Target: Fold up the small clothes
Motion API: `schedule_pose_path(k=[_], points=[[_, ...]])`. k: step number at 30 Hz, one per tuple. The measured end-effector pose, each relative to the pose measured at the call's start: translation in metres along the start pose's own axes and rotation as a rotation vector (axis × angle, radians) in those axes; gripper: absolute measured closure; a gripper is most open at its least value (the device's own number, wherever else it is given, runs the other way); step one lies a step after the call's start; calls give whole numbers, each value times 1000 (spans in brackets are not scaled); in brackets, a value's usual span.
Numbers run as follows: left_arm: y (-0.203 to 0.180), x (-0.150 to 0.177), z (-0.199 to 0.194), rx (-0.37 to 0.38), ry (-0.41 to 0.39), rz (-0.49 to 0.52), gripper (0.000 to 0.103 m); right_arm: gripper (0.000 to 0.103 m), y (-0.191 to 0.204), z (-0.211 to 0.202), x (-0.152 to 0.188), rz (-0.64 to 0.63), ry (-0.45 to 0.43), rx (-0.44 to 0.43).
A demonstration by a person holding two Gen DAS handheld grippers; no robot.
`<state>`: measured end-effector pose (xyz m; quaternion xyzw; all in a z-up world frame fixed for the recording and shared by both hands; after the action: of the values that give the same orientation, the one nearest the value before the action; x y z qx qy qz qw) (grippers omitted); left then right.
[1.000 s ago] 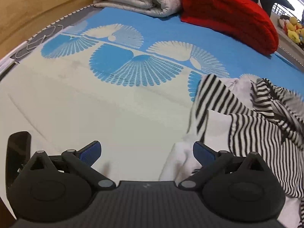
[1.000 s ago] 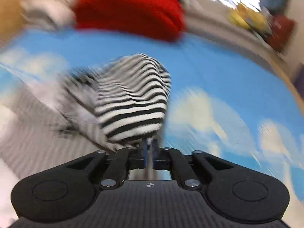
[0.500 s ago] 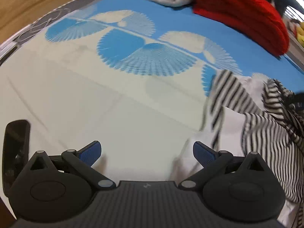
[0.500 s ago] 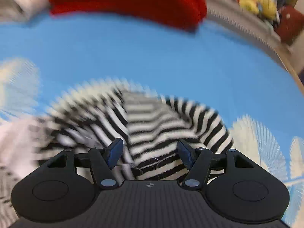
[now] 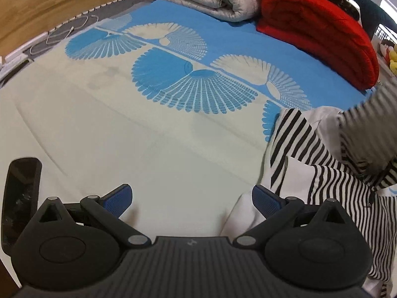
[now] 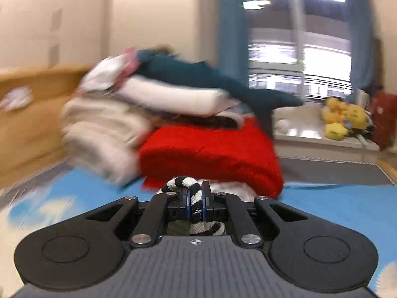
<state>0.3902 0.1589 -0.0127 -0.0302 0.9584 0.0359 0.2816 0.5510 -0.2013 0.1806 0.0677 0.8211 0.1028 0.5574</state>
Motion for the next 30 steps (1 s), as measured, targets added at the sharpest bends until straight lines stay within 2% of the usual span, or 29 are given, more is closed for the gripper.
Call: schedule_pose_path(k=[2,4,6,8,9,10,12,13,15,18,19,20,22,23,25,26,27,29,30], points=[[-1,1,1,28,8,-21,0,93,6,-50,55,-61,120,-80],[-4,3,3,53,20,-35,0,88,10,-78,131,-138,266,-78],[-12,4,5,55,28,-25,0,69,9,-92,229,-196,497,-10],[-22,6,2,41,19,6,0,67,5,-102,303,-216,695,75],[-30,7,-1,39,6,31,0,67,9,-113,319,-222,709,95],[-36,9,-4,44,-6,56,0,64,11,-123,322,-214,675,89],[-52,12,-11,64,-38,117,0,44,13,-138,303,-147,578,74],[-58,13,-13,69,-49,145,0,40,14,-144,289,-99,522,74],[-73,14,-16,64,-70,200,0,39,6,-152,255,10,383,60],[-89,14,-12,58,-65,240,0,40,-22,-158,206,155,132,104],[-92,14,-9,62,-54,243,0,42,-28,-150,200,180,96,115],[-96,15,-5,71,-40,244,0,43,-33,-139,202,189,91,116],[-101,15,1,78,-17,245,0,43,-37,-112,220,169,146,109],[-103,15,4,69,-10,251,0,48,-37,-98,238,145,213,95],[-106,15,9,55,1,263,0,52,-31,-69,282,75,405,115],[-105,14,12,54,8,256,0,52,-29,-63,298,39,462,128],[-104,14,13,59,17,245,0,52,-22,-69,301,-17,398,137],[-105,15,14,81,28,231,0,52,-14,-75,289,-33,421,145],[-107,15,14,84,29,237,0,49,-15,-83,277,8,393,127]])
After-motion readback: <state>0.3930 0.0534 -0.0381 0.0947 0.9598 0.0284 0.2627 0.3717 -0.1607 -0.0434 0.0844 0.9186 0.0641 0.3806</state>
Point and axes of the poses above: each gripper's, at about its wrist camera, not at the fingertips, and z roughly the way its jaws point, y to its left, x to its underside, the point moved 3 cm from there along z, roughly the way its jaws point, and after that the axes turned 15 degrees about z, right-handed, at the moved point
